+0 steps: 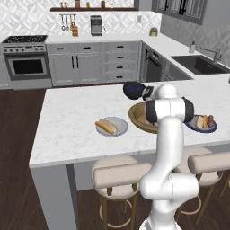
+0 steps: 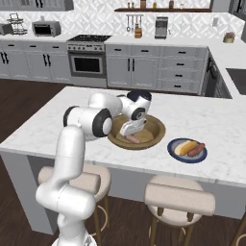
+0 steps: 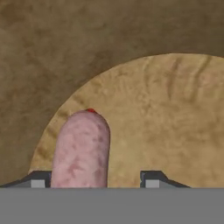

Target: Place one bun and one sausage from the bowl on each plate.

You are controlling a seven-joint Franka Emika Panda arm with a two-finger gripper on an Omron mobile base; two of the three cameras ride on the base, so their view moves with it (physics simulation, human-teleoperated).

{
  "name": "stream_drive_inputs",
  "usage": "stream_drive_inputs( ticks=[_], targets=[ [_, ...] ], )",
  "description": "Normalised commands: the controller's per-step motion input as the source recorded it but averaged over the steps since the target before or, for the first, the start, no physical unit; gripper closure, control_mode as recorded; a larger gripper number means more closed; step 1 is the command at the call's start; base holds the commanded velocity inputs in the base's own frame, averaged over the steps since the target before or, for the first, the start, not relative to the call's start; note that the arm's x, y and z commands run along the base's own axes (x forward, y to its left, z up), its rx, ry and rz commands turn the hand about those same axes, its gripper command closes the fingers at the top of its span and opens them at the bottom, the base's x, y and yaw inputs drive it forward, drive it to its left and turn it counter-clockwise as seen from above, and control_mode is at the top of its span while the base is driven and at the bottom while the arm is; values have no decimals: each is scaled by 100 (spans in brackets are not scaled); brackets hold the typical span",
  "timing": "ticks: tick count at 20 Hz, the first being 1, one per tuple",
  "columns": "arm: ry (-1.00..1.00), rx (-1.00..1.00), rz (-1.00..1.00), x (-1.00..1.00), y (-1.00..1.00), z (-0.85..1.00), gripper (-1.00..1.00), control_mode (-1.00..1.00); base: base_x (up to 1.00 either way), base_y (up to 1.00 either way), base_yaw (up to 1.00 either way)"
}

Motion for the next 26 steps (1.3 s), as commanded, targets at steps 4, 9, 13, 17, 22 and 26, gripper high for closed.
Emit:
stream_drive_inputs(
  ticks=[4, 9, 13, 17, 22, 26],
  targets=[
    [-34, -3, 0, -96, -51, -100, 100, -100, 0, 0, 0],
    [-38, -7, 0, -86, -18, -88, 100, -100, 0, 0, 0],
    [-5, 2, 1, -11, 0, 87, 100, -100, 0, 0, 0],
    [0, 0, 7, -20, 18, 100, 100, -100, 0, 0, 0],
    [1, -3, 2, -31, 96, 100, 100, -100, 0, 0, 0],
    [2, -14, -5, -12, 100, 100, 100, -100, 0, 0, 0]
  ],
)
